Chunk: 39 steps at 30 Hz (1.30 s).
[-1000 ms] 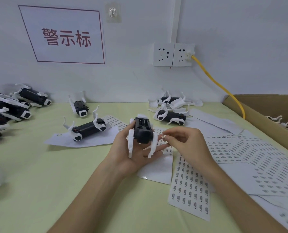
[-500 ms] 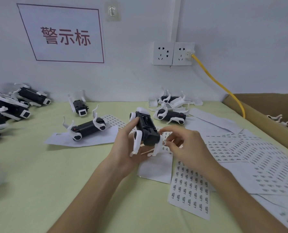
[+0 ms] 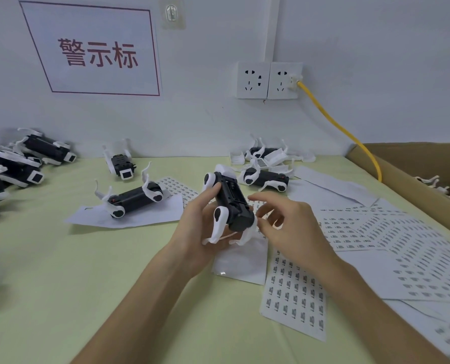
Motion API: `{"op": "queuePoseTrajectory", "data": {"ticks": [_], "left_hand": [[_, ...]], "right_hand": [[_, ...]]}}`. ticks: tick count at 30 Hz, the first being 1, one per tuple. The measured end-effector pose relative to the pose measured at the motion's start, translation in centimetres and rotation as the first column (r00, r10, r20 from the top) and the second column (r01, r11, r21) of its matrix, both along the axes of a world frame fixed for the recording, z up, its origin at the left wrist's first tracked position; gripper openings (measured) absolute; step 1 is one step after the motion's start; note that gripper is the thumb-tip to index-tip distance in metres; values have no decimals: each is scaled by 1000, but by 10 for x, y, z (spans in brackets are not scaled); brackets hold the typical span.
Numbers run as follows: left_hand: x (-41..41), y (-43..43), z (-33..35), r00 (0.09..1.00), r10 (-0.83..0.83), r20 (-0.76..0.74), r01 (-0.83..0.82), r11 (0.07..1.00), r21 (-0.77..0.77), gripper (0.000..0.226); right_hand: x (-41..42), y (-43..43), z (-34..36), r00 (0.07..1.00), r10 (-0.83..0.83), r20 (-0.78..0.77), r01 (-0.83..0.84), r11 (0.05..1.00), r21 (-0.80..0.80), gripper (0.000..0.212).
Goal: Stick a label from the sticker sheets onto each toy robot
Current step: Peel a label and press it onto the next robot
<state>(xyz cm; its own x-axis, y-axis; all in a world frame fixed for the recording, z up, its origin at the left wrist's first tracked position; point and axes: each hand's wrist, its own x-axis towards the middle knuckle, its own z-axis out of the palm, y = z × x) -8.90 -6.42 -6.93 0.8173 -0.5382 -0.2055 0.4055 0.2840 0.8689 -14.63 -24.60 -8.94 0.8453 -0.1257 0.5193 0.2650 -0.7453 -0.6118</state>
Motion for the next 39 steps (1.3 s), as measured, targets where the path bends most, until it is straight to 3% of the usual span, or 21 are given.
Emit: {"op": "queuePoseTrajectory", "data": {"ticks": [6, 9, 11, 15, 21, 28, 33, 39], "left_hand": [[-4, -2, 0, 997, 57, -53, -59, 997, -41, 62], [-4, -1, 1, 984, 123, -131, -144, 975, -169, 67], [-1, 1, 0, 977, 127, -169, -167, 954, -248, 52], [2, 2, -4, 973, 113, -200, -174, 932, -319, 41], [-2, -3, -2, 978, 87, -190, -148, 931, -333, 43], [-6, -6, 0, 986, 63, -153, -110, 942, -318, 48], [-6, -5, 3, 988, 90, -125, -125, 943, -308, 54], [-5, 1, 3, 992, 55, -112, -87, 950, -301, 39]], "right_hand": [[1, 0, 0, 990, -81, -116, 84, 996, 22, 49], [2, -3, 5, 980, -109, -167, 141, 972, 188, 26], [2, -2, 8, 980, -21, -198, 89, 935, 344, 11], [0, 7, 9, 979, 112, -173, -6, 852, 523, 5], [-1, 13, 8, 992, 91, -91, -18, 800, 600, 7], [-2, 13, 10, 999, 23, -42, 5, 819, 573, 11], [-3, 14, 11, 997, -75, 27, 58, 912, 407, 15], [-5, 12, 13, 996, -87, 3, 80, 929, 362, 12]]}}
